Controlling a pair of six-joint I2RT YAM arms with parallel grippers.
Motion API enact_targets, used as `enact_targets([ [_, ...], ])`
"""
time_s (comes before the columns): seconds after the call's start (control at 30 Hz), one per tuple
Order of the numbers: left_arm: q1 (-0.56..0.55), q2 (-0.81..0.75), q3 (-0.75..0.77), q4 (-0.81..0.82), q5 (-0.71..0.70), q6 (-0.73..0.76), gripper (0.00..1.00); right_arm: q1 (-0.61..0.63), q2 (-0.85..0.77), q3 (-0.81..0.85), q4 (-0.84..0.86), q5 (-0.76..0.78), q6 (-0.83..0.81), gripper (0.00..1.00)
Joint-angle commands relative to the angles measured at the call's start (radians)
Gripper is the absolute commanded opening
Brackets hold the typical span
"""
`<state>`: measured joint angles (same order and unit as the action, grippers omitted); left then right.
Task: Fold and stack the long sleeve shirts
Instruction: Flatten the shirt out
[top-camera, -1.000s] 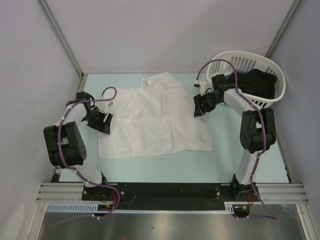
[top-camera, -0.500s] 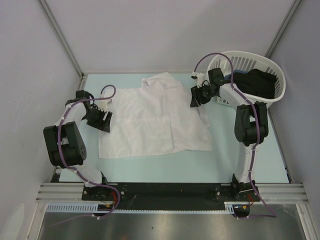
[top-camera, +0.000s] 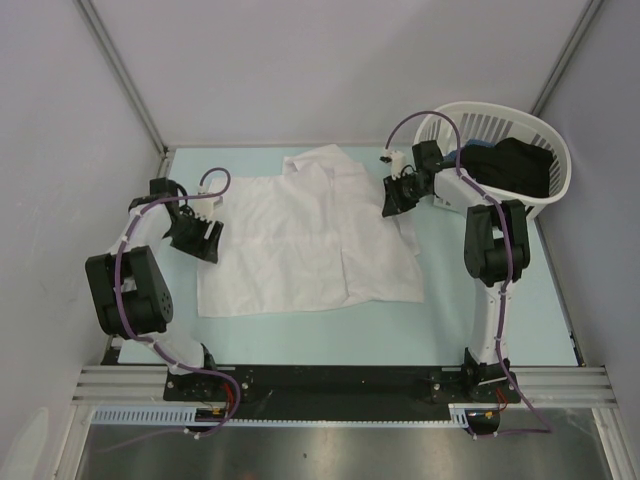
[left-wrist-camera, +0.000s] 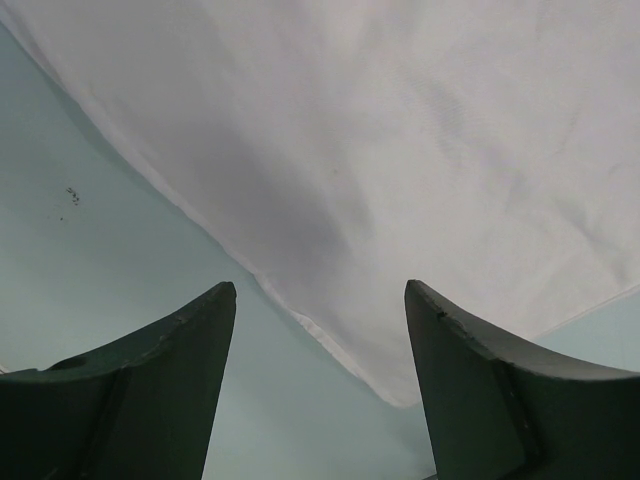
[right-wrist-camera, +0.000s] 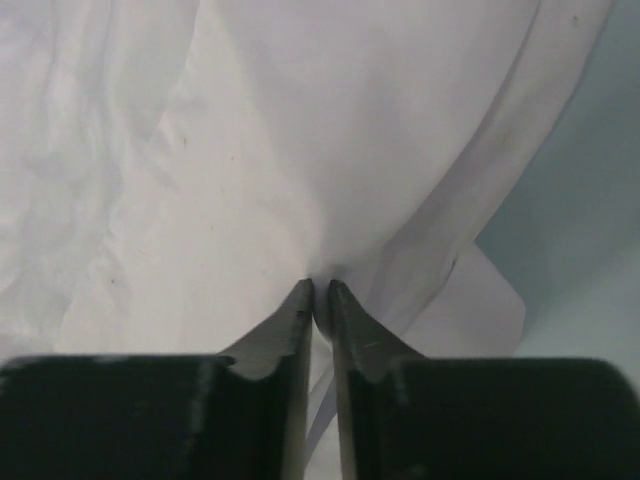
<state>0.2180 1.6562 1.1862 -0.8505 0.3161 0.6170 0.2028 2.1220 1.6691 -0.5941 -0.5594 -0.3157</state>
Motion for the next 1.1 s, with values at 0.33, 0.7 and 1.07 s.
enact_targets([
  [0.33,-0.003,-0.044,0.055,-0.009,0.001,-0.02,0.74,0.102,-0.291,-0.063,-0.061,-0.183,-0.136,0.0],
  [0.7,-0.003,-0.065,0.066,-0.038,0.054,0.012,0.74,0.512,-0.793,-0.501,-0.302,-0.24,-0.721,0.0],
  [1.07,0.0,-0.087,-0.003,-0.047,0.029,0.033,0.74,0.068,-0.547,-0.322,-0.254,-0.209,-0.355,0.57],
])
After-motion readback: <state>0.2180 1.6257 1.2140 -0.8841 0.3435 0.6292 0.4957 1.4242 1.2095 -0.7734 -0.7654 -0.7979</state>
